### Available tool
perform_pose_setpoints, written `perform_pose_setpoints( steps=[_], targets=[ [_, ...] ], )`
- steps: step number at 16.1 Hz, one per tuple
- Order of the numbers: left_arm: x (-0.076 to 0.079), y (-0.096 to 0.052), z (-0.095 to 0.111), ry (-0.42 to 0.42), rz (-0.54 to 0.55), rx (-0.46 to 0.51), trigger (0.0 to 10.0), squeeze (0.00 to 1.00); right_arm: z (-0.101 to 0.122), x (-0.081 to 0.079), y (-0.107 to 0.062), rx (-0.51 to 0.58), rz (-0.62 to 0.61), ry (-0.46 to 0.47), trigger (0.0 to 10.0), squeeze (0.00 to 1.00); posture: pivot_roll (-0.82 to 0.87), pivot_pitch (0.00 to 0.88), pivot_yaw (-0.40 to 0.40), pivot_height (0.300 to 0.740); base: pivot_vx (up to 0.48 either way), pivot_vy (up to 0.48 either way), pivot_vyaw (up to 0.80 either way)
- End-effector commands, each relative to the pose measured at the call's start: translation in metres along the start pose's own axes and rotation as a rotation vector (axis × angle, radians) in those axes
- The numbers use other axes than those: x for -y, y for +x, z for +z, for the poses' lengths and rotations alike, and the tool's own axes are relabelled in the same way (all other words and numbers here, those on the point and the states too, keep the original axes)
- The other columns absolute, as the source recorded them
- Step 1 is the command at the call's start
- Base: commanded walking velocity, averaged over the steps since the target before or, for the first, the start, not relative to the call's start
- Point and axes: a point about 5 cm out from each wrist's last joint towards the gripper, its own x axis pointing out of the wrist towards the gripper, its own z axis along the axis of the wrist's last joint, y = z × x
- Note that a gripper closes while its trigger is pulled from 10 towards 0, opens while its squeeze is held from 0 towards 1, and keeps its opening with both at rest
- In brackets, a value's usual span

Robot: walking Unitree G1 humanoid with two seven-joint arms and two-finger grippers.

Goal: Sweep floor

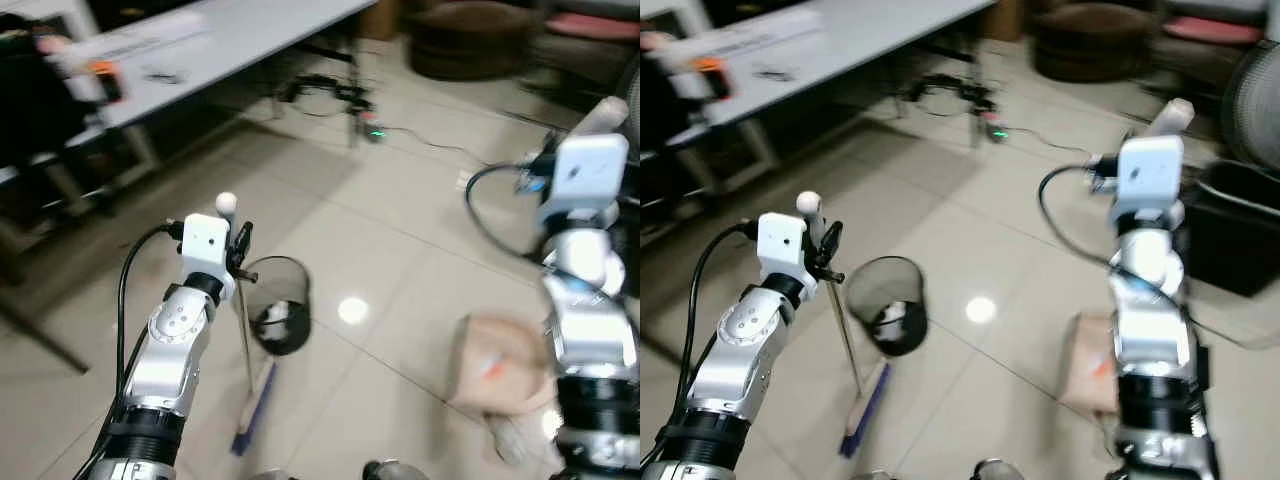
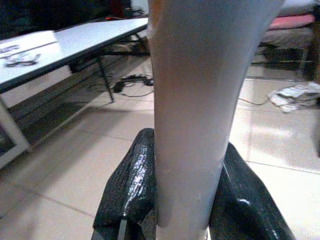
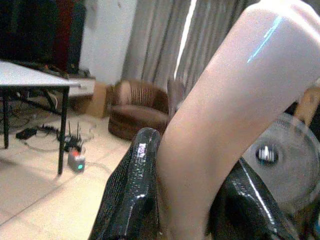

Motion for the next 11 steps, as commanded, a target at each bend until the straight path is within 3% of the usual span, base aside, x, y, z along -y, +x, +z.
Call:
perform_pose_setpoints(
  steps=[1, 7, 11],
  targets=[
    [-0.004, -0.001, 0.009, 0.037, 0.004, 0.047, 10.0, 0.00, 0.012, -0.002, -0.002, 0.040, -0.018, 0.065, 10.0, 0.00, -0.05, 0.055, 0.090, 0.740, 0.000, 0.000, -0.80],
    [0.003, 0.004, 0.015, 0.047, -0.014, 0.089, 10.0, 0.00, 0.003, -0.020, -0.019, -0.018, 0.035, 0.092, 10.0, 0.00, -0.06, 0.059, 0.090, 0.740, 0.000, 0.000, -0.80],
    [0.006, 0.009, 0.017, 0.055, -0.007, 0.089, 10.0, 0.00, -0.002, -0.028, -0.024, -0.059, 0.056, 0.129, 10.0, 0.00, -0.06, 0.060, 0.090, 0.740, 0.000, -0.364, -0.80]
  ],
)
